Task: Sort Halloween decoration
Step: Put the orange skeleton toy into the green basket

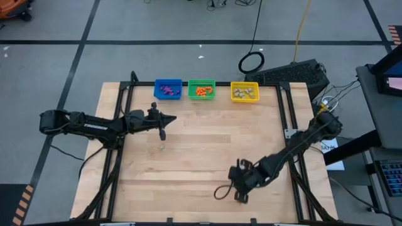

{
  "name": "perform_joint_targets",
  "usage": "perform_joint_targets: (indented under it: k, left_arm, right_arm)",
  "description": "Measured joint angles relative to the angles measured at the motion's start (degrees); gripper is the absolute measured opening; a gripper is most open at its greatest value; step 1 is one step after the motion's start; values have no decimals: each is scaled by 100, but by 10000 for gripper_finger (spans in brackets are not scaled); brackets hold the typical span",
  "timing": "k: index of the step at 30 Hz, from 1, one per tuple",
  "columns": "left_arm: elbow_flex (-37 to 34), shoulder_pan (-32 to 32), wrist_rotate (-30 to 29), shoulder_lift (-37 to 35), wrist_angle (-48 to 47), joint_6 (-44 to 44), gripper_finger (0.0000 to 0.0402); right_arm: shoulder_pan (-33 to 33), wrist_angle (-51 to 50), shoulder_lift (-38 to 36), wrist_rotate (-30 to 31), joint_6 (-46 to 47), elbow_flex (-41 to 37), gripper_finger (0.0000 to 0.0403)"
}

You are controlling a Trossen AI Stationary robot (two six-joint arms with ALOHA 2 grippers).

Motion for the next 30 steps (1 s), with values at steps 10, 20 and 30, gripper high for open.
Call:
perform_joint_targets:
  k: [10,20,30]
  left_arm:
    - [0,0,-13,0,-54,-25,0]
    - [0,0,-15,0,-80,-31,0]
    - [0,0,-92,0,-96,-33,0]
  right_arm:
    - [211,-448,1063,-897,247,645,112]
    - [204,-592,1499,-1103,-180,720,117]
    - [50,-874,1548,-1050,-316,712,42]
